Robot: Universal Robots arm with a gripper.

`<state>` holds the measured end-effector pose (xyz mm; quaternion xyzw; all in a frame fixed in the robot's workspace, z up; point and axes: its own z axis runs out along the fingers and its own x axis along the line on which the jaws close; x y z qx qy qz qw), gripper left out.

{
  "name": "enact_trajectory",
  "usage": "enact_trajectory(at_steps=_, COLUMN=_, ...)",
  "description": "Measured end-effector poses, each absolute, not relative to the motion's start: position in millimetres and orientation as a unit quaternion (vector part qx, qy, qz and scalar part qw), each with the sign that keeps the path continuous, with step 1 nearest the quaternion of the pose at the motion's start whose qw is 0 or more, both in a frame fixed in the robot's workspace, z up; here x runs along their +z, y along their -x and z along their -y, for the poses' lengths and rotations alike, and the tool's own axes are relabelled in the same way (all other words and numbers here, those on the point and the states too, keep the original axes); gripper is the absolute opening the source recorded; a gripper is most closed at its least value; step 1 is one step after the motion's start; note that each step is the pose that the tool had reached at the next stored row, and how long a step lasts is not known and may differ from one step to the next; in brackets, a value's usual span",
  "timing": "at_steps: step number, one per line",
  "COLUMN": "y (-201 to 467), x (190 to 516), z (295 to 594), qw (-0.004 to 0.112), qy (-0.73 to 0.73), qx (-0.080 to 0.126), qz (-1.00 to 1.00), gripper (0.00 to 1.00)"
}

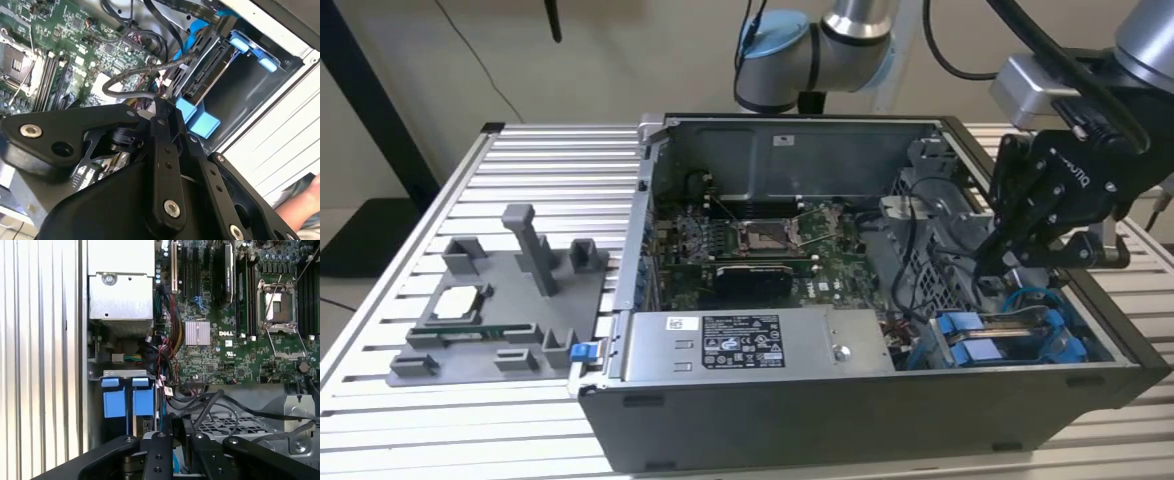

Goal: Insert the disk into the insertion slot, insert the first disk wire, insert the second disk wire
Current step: 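Insert the first disk wire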

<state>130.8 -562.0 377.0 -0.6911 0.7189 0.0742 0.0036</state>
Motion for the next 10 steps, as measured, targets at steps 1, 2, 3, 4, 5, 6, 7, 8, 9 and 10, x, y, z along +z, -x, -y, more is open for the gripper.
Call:
enact_trajectory(at_steps=1, y=-131.4, x=376.8, z=562.5, qw=0.001, qy=0.691, qx=0.076, qz=-0.719, gripper=0.00)
enact_trajectory(at_steps=2, y=-131.9, x=376.6, z=562.9, qw=-0.001, qy=0.691, qx=0.078, qz=-0.719, gripper=0.00)
enact_trajectory(at_steps=3, y=-132.3, x=376.4, z=563.3, qw=-0.003, qy=0.690, qx=0.080, qz=-0.719, gripper=0.00)
enact_trajectory(at_steps=4, y=-132.9, x=376.2, z=563.7, qw=-0.005, qy=0.690, qx=0.082, qz=-0.719, gripper=0.00)
enact_trajectory(at_steps=5, y=-133.4, x=376.0, z=564.2, qw=-0.007, qy=0.690, qx=0.084, qz=-0.719, gripper=0.00)
enact_trajectory(at_steps=6, y=-133.9, x=375.8, z=564.6, qw=-0.009, qy=0.690, qx=0.085, qz=-0.719, gripper=0.00)
enact_trajectory(at_steps=7, y=-134.5, x=375.5, z=565.0, qw=-0.012, qy=0.689, qx=0.087, qz=-0.719, gripper=0.00)
enact_trajectory(at_steps=8, y=-135.0, x=375.4, z=565.4, qw=-0.014, qy=0.689, qx=0.089, qz=-0.719, gripper=0.00)
enact_trajectory(at_steps=9, y=-135.6, x=375.1, z=565.8, qw=-0.016, qy=0.689, qx=0.091, qz=-0.719, gripper=0.00)
enact_trajectory(at_steps=10, y=-136.3, x=374.9, z=566.2, qw=-0.019, qy=0.689, qx=0.093, qz=-0.719, gripper=0.00)
